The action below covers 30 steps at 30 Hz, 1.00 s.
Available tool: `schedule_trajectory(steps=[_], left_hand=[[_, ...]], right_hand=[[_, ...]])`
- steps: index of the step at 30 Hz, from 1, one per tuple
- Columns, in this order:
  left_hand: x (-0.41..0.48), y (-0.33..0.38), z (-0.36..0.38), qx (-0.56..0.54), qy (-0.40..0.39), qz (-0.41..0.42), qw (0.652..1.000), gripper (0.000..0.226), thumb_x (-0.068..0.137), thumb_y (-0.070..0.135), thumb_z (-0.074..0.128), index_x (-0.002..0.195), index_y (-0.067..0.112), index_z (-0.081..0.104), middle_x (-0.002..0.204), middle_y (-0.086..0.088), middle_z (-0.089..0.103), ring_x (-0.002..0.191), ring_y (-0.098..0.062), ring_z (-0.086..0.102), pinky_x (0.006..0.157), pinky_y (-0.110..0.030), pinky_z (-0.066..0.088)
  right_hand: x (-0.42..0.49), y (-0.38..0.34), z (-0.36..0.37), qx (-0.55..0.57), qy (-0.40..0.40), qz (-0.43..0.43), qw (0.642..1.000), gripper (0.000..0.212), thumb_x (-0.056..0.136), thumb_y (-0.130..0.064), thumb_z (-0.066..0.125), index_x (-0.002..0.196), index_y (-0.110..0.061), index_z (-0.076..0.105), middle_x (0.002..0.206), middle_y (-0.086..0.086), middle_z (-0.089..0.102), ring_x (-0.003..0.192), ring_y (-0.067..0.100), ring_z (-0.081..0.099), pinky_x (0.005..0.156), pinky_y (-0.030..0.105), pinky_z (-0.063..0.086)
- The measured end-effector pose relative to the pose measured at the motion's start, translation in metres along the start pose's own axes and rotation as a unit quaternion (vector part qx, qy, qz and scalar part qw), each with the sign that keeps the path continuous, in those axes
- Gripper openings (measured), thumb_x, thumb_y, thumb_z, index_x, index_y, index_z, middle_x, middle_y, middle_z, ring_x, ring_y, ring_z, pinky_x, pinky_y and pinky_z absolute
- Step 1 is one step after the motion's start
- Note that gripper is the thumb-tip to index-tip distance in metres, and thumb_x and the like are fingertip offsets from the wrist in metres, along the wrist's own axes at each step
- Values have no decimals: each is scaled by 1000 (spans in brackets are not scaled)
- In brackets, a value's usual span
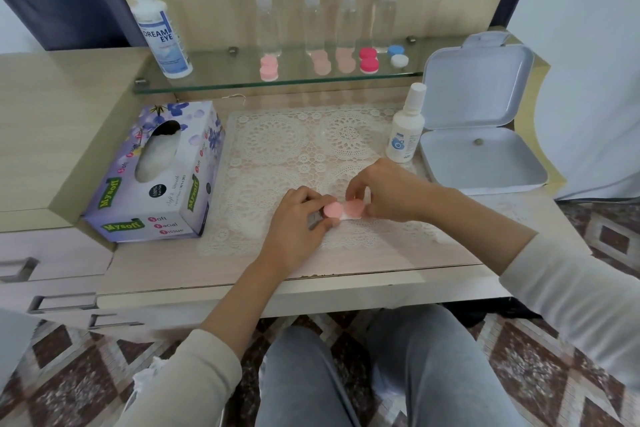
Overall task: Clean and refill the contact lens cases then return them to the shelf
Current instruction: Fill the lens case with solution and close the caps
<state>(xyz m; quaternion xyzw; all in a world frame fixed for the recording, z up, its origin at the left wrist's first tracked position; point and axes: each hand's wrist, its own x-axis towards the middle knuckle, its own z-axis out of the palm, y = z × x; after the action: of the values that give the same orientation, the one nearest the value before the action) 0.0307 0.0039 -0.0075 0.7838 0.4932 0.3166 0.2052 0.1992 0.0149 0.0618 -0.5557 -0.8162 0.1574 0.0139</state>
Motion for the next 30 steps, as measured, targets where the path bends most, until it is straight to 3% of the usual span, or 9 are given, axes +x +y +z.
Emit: schedule_trajectory(steps=[3,8,14,19,25,28,30], left_hand=[[0,0,0,-1,-2,3,1000,35,78,19,71,112,12,66,92,6,50,92,-13,44,82,-1,25],[0,1,-1,-4,-3,-6,1000,35,77,19,71,111,12,66,92,6,50,93,-13,44,81,-1,25],[1,2,-1,1,0,-5,1000,33,77,17,71,109,10,67,91,3,51,91,-14,45,81,0,24],[2,2,0,0,0,-13,1000,33,76,18,72,108,11,67,92,2,51,93,-14,46,81,-1,25],[-1,3,-5,-13,-9,-22,1000,31,80,22,69,110,13,67,93,5,54,94,-13,48,82,0,25],[1,5,-13,-22,-37,-25,999,29,82,22,67,110,14,67,95,5,56,95,-13,50,85,-8,31],[2,7,-19,-6,-55,-24,998,28,79,20,70,106,13,69,94,1,61,91,-13,54,87,-23,40]], right_hand=[[0,2,1,-9,2,7,1000,27,77,-17,70,104,-13,65,98,4,66,83,15,52,79,29,48],[1,1,4,-9,7,-20,1000,27,82,-7,61,107,-14,67,100,3,67,79,10,48,69,20,38],[0,0,8,-52,-20,-25,998,18,86,-11,52,99,-2,62,98,12,58,89,24,52,76,34,44],[-2,0,13,-75,-17,-31,997,12,87,-10,50,95,-3,55,90,4,41,79,20,41,65,25,28],[-5,6,23,-45,38,-37,998,16,88,-10,50,100,-6,58,90,1,39,86,25,50,63,25,28],[-6,9,27,14,71,-31,997,21,86,-9,53,104,-6,62,93,5,49,85,23,52,65,25,33],[-8,11,28,55,90,-21,994,28,83,-7,56,110,-6,62,98,8,55,83,21,51,68,23,36]])
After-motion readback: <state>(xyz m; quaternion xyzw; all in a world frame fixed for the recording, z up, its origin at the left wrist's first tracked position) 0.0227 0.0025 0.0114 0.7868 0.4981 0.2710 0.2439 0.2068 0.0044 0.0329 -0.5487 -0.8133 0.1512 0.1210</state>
